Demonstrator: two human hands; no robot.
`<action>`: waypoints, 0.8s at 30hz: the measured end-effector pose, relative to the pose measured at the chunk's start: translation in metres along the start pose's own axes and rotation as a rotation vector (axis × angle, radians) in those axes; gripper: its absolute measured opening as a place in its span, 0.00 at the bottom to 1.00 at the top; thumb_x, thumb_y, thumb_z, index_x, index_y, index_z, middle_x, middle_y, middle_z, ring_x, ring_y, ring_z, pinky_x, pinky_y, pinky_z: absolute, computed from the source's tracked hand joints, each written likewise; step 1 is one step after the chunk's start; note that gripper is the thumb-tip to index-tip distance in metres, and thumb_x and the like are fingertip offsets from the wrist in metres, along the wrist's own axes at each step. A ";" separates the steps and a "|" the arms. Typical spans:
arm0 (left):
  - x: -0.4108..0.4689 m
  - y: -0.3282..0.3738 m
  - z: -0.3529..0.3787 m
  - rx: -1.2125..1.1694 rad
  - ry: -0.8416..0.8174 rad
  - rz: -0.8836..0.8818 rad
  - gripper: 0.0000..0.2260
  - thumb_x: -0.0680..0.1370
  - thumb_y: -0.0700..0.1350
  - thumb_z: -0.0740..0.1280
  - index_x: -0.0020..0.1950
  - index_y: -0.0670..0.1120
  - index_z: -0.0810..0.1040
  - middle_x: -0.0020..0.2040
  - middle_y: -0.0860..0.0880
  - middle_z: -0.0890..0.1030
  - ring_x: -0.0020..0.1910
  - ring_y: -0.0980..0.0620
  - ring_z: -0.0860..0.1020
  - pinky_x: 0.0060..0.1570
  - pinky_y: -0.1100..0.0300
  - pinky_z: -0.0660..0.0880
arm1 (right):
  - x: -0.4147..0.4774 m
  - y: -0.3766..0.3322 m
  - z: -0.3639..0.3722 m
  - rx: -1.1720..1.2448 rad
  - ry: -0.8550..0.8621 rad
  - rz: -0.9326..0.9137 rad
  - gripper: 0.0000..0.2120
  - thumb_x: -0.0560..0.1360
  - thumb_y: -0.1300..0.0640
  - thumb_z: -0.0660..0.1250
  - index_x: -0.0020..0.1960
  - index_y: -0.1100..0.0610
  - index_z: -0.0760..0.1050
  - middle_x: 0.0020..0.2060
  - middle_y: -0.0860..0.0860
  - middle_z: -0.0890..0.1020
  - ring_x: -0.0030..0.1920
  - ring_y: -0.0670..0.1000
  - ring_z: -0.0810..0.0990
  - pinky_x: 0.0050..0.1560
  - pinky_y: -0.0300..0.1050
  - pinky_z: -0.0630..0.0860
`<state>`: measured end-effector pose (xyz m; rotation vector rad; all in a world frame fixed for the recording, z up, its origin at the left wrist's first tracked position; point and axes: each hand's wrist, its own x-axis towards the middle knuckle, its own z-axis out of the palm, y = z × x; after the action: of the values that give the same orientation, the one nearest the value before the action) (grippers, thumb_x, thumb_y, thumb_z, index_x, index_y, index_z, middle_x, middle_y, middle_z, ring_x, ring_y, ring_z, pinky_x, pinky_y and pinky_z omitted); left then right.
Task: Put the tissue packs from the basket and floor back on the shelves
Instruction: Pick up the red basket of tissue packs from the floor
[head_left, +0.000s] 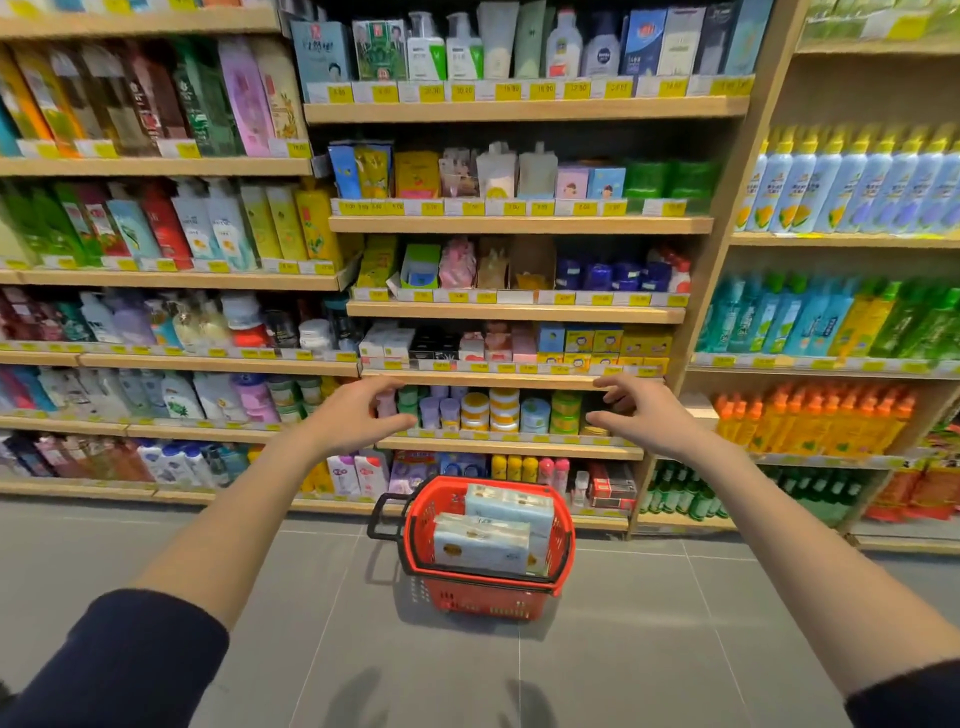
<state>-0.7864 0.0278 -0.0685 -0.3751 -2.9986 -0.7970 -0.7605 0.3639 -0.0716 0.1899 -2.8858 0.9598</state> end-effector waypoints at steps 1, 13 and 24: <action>0.012 -0.005 0.003 -0.001 -0.010 -0.006 0.27 0.73 0.54 0.68 0.70 0.47 0.67 0.69 0.46 0.71 0.66 0.47 0.70 0.62 0.55 0.67 | 0.011 0.005 0.003 0.003 -0.005 0.008 0.23 0.71 0.50 0.68 0.64 0.55 0.70 0.52 0.55 0.76 0.51 0.53 0.76 0.53 0.47 0.74; 0.209 -0.073 0.016 -0.073 -0.118 0.001 0.28 0.73 0.54 0.69 0.70 0.47 0.67 0.67 0.46 0.72 0.63 0.46 0.73 0.57 0.53 0.72 | 0.184 0.041 0.037 0.023 0.001 0.136 0.25 0.71 0.50 0.68 0.65 0.54 0.69 0.51 0.53 0.75 0.52 0.54 0.76 0.50 0.45 0.73; 0.327 -0.146 0.082 -0.071 -0.287 0.012 0.26 0.73 0.51 0.70 0.69 0.45 0.69 0.67 0.45 0.73 0.65 0.46 0.71 0.60 0.57 0.67 | 0.278 0.104 0.106 0.064 -0.027 0.313 0.24 0.70 0.54 0.70 0.64 0.58 0.71 0.54 0.58 0.79 0.52 0.55 0.77 0.51 0.45 0.71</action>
<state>-1.1349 0.0193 -0.1852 -0.5532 -3.2311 -0.9248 -1.0561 0.3577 -0.1818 -0.2549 -2.9674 1.1028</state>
